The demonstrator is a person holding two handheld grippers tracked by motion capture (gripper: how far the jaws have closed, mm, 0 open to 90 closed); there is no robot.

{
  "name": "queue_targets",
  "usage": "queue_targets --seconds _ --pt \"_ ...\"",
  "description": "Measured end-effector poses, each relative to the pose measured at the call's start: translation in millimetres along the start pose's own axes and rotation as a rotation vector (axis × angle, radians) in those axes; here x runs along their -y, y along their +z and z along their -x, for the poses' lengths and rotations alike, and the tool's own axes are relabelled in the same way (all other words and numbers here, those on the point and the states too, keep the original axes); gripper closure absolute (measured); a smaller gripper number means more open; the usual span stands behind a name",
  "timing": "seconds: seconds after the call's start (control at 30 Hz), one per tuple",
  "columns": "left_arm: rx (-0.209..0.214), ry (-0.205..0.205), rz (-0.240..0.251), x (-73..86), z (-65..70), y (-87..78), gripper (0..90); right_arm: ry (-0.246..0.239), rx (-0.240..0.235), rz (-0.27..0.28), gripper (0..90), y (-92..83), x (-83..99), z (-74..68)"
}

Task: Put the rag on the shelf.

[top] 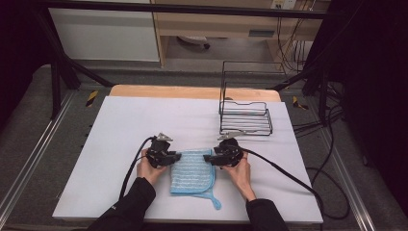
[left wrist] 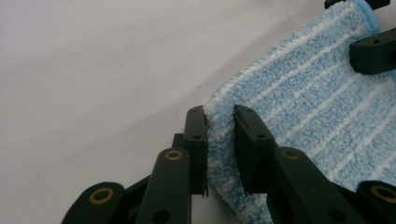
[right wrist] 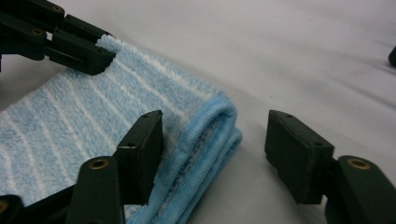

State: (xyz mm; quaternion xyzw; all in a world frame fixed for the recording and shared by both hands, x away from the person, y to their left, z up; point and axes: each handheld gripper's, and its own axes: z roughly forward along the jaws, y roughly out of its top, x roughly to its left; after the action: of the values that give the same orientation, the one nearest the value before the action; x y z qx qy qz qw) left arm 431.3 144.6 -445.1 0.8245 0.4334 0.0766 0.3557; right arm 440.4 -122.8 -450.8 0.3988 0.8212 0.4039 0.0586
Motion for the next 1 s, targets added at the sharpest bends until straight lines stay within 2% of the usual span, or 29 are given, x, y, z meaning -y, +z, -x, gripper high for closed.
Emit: queue_targets --seconds 0.03,0.1,0.13,0.27,0.57,0.8,1.0 --pt "0.002 0.001 0.0 0.0 -0.4 0.0 75.2 0.01 -0.01 -0.004 45.0 1.9 1.0 -0.6" --pt "0.006 -0.001 0.0 0.0 -1.0 -0.1 75.2 0.008 -0.012 -0.003 46.0 2.1 1.4 -0.8" --pt "0.008 -0.002 -0.001 0.0 -1.1 -0.1 75.1 0.011 -0.03 -0.006 51.4 1.9 1.6 -1.4" --pt "0.013 -0.009 0.001 0.0 -1.9 -0.1 75.0 0.014 -0.032 -0.008 55.2 1.6 2.6 -2.9" --pt "0.021 -0.016 0.011 1.2 -3.4 -0.3 75.0 0.065 -0.078 -0.02 71.0 -1.1 2.7 -7.1" --pt "0.046 -0.042 0.024 3.0 -6.9 -0.7 75.2 0.088 -0.098 -0.027 76.5 -0.8 2.7 -6.1" --pt "0.05 -0.046 0.023 2.6 -6.9 -1.8 78.2 0.145 -0.122 -0.019 77.7 -0.7 4.2 -1.7"
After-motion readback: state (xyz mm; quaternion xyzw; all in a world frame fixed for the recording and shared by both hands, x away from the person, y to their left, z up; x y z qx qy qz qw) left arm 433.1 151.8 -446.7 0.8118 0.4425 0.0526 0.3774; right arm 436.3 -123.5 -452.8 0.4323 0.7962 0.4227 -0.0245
